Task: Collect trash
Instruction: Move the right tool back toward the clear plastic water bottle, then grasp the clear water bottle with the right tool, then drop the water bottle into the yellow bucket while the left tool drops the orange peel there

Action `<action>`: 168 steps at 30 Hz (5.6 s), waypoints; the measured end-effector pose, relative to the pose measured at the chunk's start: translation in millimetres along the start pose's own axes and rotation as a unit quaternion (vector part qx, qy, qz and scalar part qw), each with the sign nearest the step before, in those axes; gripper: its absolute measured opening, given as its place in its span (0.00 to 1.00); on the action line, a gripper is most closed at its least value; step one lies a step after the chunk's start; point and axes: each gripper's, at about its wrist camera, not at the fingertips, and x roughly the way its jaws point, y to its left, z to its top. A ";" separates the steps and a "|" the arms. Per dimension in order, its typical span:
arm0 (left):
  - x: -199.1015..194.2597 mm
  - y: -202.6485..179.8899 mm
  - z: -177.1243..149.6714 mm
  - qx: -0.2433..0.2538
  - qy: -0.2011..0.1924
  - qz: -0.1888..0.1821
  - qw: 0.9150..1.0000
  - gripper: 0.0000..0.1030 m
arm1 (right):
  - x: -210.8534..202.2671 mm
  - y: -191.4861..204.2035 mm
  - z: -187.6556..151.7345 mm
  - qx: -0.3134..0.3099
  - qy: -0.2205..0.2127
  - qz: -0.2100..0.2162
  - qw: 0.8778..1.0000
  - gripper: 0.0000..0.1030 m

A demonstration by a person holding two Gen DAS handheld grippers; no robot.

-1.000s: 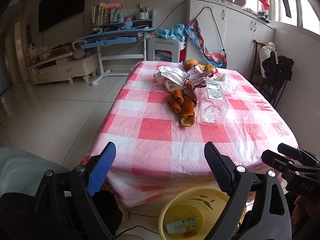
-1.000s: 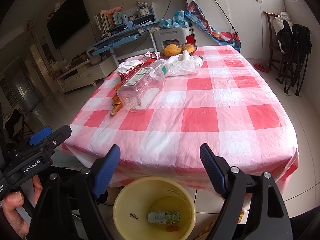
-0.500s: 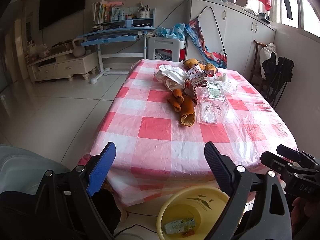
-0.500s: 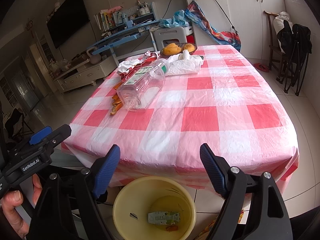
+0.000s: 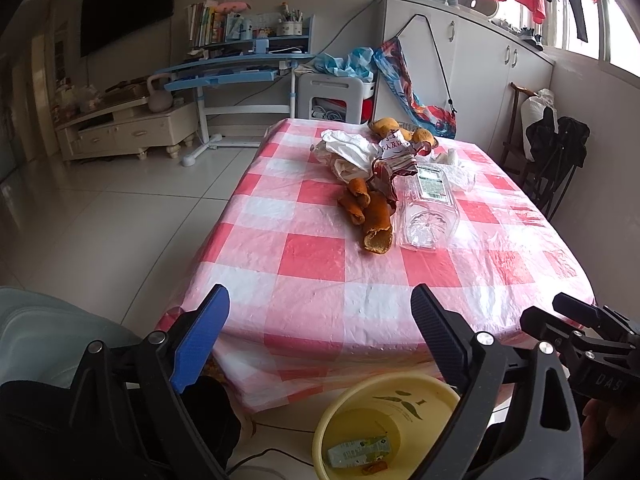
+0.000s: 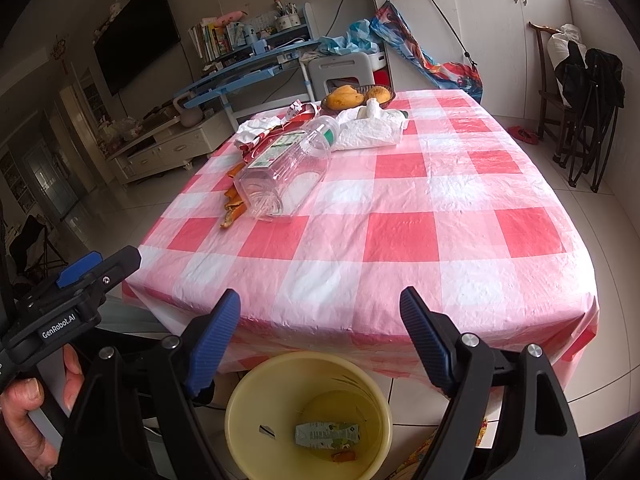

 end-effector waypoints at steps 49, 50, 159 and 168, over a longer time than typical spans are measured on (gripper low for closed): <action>-13.2 23.2 16.1 -0.075 -0.019 -0.011 0.997 0.86 | 70.9 61.2 70.4 -0.042 -0.005 0.020 0.999 0.79; -12.2 25.1 17.1 -0.079 -0.017 -0.011 0.997 0.86 | 76.7 63.1 73.2 -0.045 -0.002 0.017 0.999 0.79; -4.8 9.6 32.3 -0.036 0.011 -0.126 0.991 0.15 | 41.7 71.0 -53.5 -0.133 0.183 0.101 0.969 0.53; -13.7 -1.2 2.0 -0.018 0.040 -0.128 0.991 0.15 | 33.1 50.7 -39.2 -0.102 0.121 0.044 0.986 0.63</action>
